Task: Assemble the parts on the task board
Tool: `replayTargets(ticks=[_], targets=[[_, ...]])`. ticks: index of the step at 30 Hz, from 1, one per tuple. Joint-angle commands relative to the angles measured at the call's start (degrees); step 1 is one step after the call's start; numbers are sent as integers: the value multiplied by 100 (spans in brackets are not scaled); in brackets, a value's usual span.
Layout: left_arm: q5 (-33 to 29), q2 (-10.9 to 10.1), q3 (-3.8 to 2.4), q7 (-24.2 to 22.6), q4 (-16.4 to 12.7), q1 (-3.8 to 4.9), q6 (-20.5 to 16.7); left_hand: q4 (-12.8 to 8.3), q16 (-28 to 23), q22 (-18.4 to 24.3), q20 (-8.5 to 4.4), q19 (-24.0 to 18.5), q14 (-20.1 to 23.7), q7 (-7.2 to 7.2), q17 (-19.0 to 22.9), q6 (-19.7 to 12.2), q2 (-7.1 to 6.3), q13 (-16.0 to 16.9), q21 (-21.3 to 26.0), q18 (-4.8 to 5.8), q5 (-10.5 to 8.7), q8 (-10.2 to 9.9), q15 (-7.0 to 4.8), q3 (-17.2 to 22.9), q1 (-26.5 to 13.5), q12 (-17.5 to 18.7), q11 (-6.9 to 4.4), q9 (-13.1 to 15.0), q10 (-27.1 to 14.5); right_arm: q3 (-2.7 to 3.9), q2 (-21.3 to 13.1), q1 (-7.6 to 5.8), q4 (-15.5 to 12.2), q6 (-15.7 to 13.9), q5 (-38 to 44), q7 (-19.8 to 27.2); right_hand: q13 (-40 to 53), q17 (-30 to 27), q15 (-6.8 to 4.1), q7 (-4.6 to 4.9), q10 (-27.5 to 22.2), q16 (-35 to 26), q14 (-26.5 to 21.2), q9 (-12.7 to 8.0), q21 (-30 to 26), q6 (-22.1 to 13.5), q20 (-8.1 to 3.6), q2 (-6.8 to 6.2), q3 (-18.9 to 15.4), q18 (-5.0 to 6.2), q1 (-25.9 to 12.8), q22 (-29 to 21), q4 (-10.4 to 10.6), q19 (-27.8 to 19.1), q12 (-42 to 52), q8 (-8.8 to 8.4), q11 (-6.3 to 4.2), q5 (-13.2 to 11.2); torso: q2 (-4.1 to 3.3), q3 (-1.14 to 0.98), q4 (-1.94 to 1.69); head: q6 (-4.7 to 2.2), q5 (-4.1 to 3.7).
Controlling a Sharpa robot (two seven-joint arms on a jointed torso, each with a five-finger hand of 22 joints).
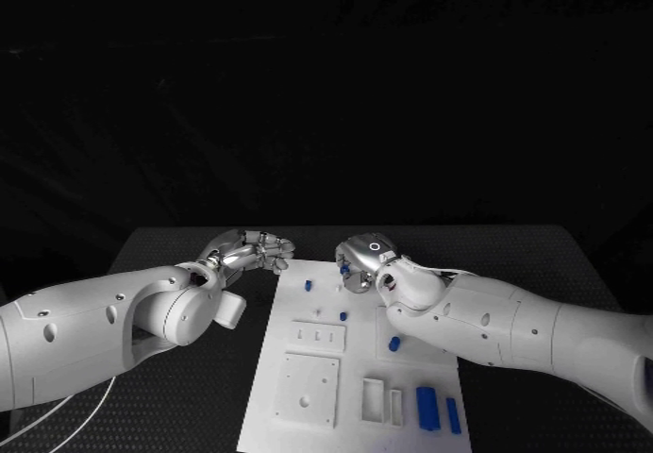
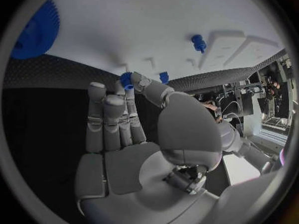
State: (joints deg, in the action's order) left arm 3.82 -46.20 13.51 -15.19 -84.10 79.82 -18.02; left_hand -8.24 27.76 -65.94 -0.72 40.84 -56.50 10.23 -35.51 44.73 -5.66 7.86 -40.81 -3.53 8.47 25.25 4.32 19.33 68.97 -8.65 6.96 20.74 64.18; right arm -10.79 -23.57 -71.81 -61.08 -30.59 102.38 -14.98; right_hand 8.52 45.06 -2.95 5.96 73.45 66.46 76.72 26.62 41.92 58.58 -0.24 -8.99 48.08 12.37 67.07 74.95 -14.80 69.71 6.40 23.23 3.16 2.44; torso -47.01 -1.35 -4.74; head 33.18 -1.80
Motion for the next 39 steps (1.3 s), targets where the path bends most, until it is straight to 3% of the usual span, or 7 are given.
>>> replayTargets(ticks=[1,9,15,21,34,39], targets=[[40,21,-6,-44,-21,30,54,-28,-25,9,-27,-22,-6,-5,-8,-50,13,2,-30,-118,-24,-26,35,17,-66,20,13,10,-20,1,21,1,15,29,41,10,193,-10,-108,3,346,36,-87,10,38,38,-41,-61,45,263,12,107,7,-15,-6,-2,-75,35,-43,9,-34,25,14],[42,31,-6,-43,-37,42,51,-46,-32,14,-26,-24,-7,-2,-15,-53,11,3,-37,-117,-26,-28,36,31,-82,26,15,14,-20,0,37,1,44,97,50,-10,198,-18,-105,4,342,37,-91,13,38,35,-40,-69,62,263,17,105,14,-21,-14,-8,-72,35,-94,21,-53,32,-25],[42,43,-5,-42,-9,42,46,-58,-37,17,-26,-26,-8,-1,-20,-54,11,4,-42,-117,-28,-30,37,42,-98,31,16,17,-19,-1,15,1,-3,232,65,6,201,-22,-105,5,342,38,-93,14,38,34,-40,-74,72,263,21,105,16,-23,-18,-10,-72,35,-92,32,-36,42,-50],[42,28,-5,-40,-10,42,36,-68,-41,20,-26,-27,-9,0,-24,-56,12,5,-45,-117,-28,-31,37,51,-107,34,17,19,-19,-2,-3,1,-90,291,76,-8,203,-25,-105,4,344,40,-93,16,39,37,-39,-79,76,263,23,105,16,-25,-20,-11,-72,34,-89,18,-48,46,-56],[42,2,-5,-40,1,42,32,-95,-50,27,-26,-30,-12,9,-35,-61,10,7,-55,-117,-30,-36,37,73,-136,43,24,26,-19,-2,-66,1,-138,290,172,-106,209,-30,-106,2,348,44,-93,20,42,42,-36,-87,87,263,26,106,17,-27,-23,-11,-73,35,-88,10,-31,76,-28],[42,-1,-5,-40,5,42,33,-109,-54,30,-26,-31,-14,5,-40,-62,11,8,-59,-117,-30,-36,37,85,-144,48,21,29,-19,-3,-77,1,-139,284,202,-167,214,-33,-107,0,351,47,-94,23,44,46,-34,-95,96,263,30,106,17,-27,-24,-11,-74,35,-88,13,-41,68,-36]])
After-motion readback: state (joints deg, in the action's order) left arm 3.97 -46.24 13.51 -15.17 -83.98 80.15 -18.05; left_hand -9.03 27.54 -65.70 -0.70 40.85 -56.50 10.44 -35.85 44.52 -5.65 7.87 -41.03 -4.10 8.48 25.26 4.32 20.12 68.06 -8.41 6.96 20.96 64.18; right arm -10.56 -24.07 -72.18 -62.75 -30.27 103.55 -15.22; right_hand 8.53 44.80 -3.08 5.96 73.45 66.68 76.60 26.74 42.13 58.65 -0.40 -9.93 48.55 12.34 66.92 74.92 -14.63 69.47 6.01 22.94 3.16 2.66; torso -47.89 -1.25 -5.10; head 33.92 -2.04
